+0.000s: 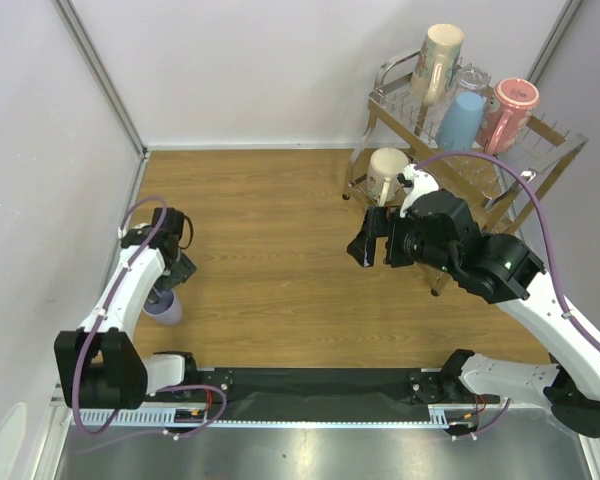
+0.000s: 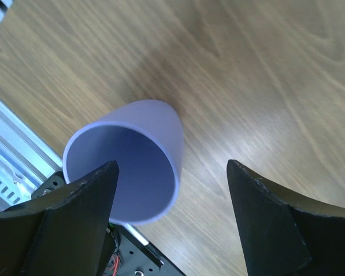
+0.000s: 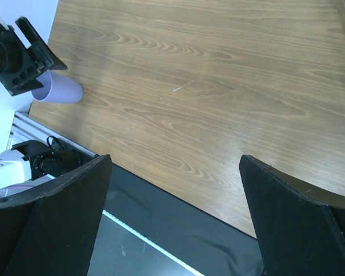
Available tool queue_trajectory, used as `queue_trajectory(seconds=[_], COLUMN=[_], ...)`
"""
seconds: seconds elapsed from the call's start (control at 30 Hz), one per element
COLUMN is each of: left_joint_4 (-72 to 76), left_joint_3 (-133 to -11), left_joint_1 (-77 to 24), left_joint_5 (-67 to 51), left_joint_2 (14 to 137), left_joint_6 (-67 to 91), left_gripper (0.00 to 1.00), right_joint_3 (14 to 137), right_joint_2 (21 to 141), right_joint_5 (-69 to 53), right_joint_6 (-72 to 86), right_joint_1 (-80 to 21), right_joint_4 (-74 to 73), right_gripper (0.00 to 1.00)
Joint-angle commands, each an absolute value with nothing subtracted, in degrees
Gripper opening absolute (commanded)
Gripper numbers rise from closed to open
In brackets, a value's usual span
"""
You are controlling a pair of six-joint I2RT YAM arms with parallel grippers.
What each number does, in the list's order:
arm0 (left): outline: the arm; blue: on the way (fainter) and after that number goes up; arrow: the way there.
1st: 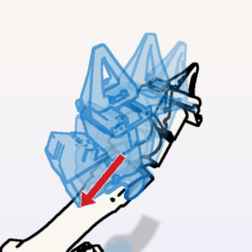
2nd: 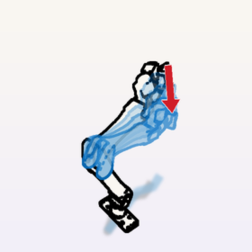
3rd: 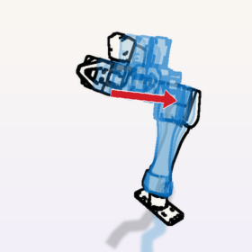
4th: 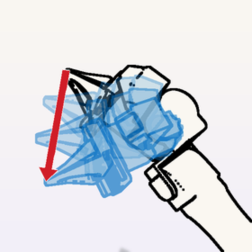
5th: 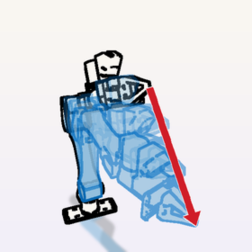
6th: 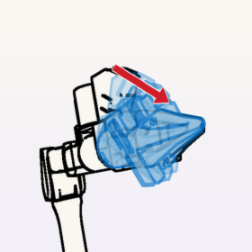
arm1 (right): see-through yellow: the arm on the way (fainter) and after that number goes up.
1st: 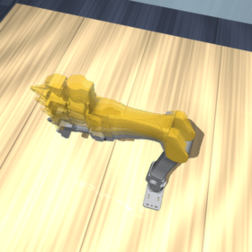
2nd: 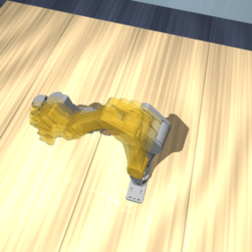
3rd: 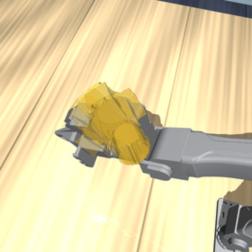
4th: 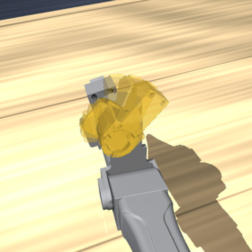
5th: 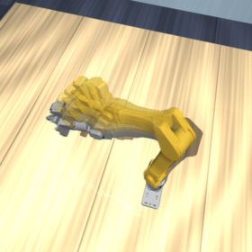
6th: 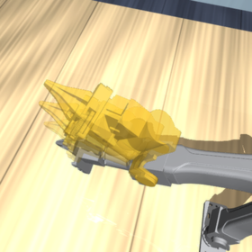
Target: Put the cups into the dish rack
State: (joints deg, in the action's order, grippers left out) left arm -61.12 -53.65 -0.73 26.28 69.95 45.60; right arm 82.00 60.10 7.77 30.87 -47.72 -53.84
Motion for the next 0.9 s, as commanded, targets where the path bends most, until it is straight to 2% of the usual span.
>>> queue_trajectory(seconds=[0.0,0.13,0.27,0.33,0.43,0.53,0.57,0.6,0.87], left_joint_4=[-58.8,-55.5,-54.3,-54.3,-54.1,-54.4,-54.5,-54.6,-50.3], left_joint_3=[-51.2,-48.5,-48.1,-48.1,-47.6,-46.7,-46.2,-46.0,-42.9], left_joint_1=[1.8,3.7,4.0,4.0,4.0,4.0,4.0,4.0,3.4], left_joint_5=[26.2,21.9,19.7,18.6,15.7,11.6,9.9,6.7,-16.2], left_joint_2=[71.4,73.7,75.8,75.6,73.0,69.2,68.2,65.9,48.8], left_joint_6=[48.3,48.8,48.6,49.2,50.5,52.1,52.4,52.7,59.9], left_gripper=[0.8,0.74,0.56,0.54,0.4,0.19,0.06,0.0,0.0], right_joint_3=[84.3,83.8,83.0,82.4,81.3,80.2,79.9,79.5,75.9], right_joint_2=[59.0,59.1,59.1,58.9,59.0,59.5,59.7,60.1,61.1], right_joint_5=[8.8,8.0,7.9,7.6,6.5,5.3,4.9,4.2,0.9], right_joint_6=[30.1,31.2,32.1,32.4,33.0,33.8,34.0,34.2,37.8], right_joint_1=[-47.3,-47.2,-47.2,-47.3,-47.2,-47.2,-47.2,-47.2,-47.2], right_joint_4=[-54.4,-54.4,-53.9,-53.4,-52.4,-51.0,-50.6,-50.1,-44.8], right_gripper=[1.0,1.0,1.0,1.0,1.0,1.0,1.0,1.0,0.99])
